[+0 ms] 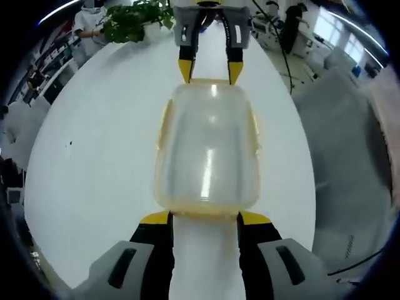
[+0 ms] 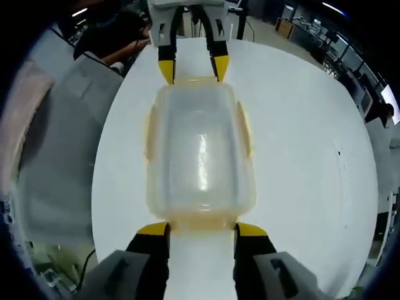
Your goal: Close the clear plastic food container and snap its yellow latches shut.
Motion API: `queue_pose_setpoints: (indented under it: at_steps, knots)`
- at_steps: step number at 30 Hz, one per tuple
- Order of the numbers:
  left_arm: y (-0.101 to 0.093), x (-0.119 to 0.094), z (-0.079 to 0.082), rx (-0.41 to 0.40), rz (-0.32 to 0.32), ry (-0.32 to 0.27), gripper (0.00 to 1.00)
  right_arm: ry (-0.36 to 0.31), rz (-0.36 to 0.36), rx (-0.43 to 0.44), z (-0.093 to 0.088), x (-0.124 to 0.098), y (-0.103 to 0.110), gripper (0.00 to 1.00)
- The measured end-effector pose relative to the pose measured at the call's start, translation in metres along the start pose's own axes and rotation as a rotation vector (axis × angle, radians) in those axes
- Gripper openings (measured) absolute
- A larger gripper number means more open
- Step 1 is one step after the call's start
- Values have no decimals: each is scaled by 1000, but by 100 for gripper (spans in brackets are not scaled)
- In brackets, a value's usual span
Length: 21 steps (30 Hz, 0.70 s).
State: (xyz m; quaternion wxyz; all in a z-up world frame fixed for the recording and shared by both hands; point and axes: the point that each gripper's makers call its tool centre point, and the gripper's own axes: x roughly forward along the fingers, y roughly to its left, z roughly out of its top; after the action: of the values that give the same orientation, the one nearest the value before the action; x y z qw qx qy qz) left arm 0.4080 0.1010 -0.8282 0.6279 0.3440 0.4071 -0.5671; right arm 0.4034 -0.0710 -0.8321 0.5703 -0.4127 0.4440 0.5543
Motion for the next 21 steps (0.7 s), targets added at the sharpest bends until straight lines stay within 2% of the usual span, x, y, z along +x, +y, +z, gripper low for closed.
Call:
queue_pose_setpoints:
  at_steps: [3, 7, 10, 13, 15, 17, 21]
  knots:
    - [2, -1, -8, -5, 20, 2, 39, -10, -22, 22, -5, -1, -1, 41]
    - [-2, -4, -18, -41, 7, 5, 44, -39, -39, 84, -11, -3, -1, 41]
    - [-4, -9, -16, -136, 12, -58, 43, -95, -56, 165, -10, -7, 1, 41]
    - [0, -19, -8, -252, 32, -149, 41, -137, -55, 224, -8, -11, 4, 40]
    - [1, -23, -8, -244, 38, -148, 41, -166, -58, 273, -6, -14, 5, 40]
    - [0, -26, -3, -244, 42, -172, 44, -187, -69, 300, -3, -16, 4, 39]
    - [2, -28, 9, -346, 54, -233, 42, -283, -64, 402, 9, -22, 4, 38]
